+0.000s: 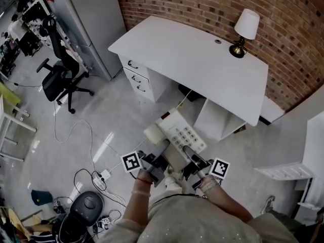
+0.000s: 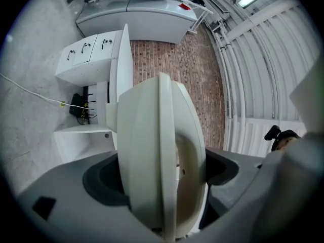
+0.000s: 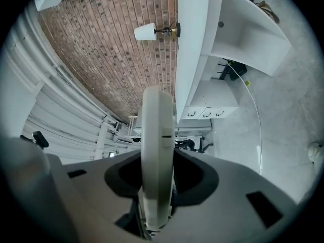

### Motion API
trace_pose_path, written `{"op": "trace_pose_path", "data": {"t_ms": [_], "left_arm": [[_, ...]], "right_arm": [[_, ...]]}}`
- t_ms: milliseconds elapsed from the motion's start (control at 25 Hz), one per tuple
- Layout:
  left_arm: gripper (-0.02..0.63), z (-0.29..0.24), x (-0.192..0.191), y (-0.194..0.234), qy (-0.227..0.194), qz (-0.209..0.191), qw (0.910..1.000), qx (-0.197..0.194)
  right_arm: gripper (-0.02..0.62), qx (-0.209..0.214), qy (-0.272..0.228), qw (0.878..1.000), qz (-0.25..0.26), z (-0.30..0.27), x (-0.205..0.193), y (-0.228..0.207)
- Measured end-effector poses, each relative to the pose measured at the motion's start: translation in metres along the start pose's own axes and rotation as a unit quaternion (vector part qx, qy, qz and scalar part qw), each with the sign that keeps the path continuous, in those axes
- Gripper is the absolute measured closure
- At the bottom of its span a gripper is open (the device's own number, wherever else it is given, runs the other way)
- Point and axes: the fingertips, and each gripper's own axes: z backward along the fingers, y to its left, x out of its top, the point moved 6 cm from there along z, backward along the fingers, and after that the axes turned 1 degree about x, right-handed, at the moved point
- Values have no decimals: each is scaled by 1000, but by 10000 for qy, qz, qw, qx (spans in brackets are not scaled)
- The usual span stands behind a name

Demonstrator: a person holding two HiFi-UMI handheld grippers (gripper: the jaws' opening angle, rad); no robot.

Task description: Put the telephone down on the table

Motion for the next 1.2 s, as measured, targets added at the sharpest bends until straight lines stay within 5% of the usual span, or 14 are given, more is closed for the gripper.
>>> {"op": "trace_pose_path", "data": {"t_ms": [800, 1200], "left_arm": [[173, -19, 69, 24, 29, 15, 10000, 39], [173, -71, 139, 43, -202, -18, 9997, 112]], "right_arm": [[443, -88, 124, 9999, 13, -72, 30, -13], [443, -96, 410, 9991, -42, -145, 92, -22]]}}
